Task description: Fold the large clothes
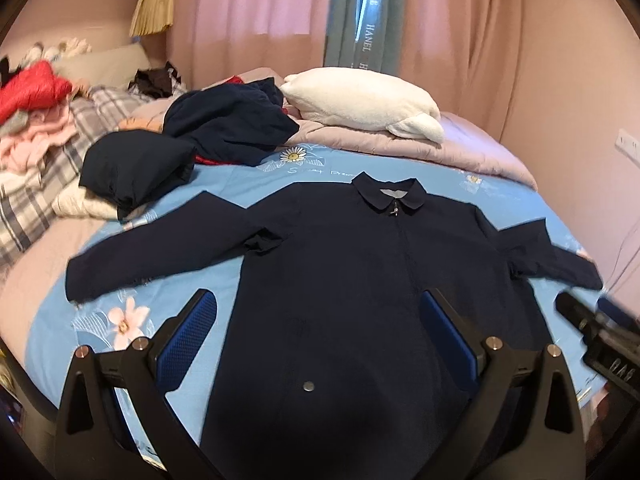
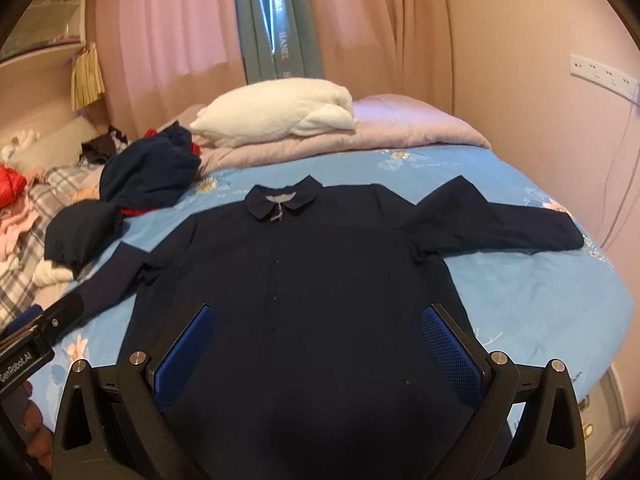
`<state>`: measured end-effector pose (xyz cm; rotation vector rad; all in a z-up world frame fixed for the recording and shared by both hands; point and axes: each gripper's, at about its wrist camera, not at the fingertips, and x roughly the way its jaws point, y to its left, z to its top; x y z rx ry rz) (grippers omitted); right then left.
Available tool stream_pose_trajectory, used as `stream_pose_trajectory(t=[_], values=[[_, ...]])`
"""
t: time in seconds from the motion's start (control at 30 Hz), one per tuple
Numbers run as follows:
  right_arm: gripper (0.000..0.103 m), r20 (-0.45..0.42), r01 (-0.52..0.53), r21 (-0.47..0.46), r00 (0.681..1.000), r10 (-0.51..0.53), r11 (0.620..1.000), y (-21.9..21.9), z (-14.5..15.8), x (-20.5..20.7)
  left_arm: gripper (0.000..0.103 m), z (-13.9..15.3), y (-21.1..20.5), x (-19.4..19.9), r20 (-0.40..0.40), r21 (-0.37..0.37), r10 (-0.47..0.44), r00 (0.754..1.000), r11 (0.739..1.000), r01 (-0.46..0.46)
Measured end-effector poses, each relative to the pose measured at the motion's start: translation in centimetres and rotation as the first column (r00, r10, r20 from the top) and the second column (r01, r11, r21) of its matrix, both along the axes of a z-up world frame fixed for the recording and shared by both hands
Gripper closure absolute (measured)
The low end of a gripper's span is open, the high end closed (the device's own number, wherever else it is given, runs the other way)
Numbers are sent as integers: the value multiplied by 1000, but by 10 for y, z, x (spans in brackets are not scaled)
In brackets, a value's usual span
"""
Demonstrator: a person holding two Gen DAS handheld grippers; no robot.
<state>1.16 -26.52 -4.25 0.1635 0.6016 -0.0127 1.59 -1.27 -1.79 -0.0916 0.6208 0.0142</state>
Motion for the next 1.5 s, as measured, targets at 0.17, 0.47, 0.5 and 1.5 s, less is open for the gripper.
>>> stream_pose_trajectory(t=[0.17,0.47,0.5,1.5], values=[[0,60,-75,149,996,67,986,-7,18,-9,1,13,14,-8,29,-125,-36,999,991,40],[0,107,27,19,994,-29,999,-1,33,-21,1,10,14,-4,-11,-135,-12,1000,991,11],[0,98,25,16,995,-27,1000,0,30,-20,2,8,12,-4,-21,-134,-18,1000,991,15],[0,78,-63,133,996,53,989,-8,39,-7,3,16,15,4,-37,-109,-31,999,994,27]])
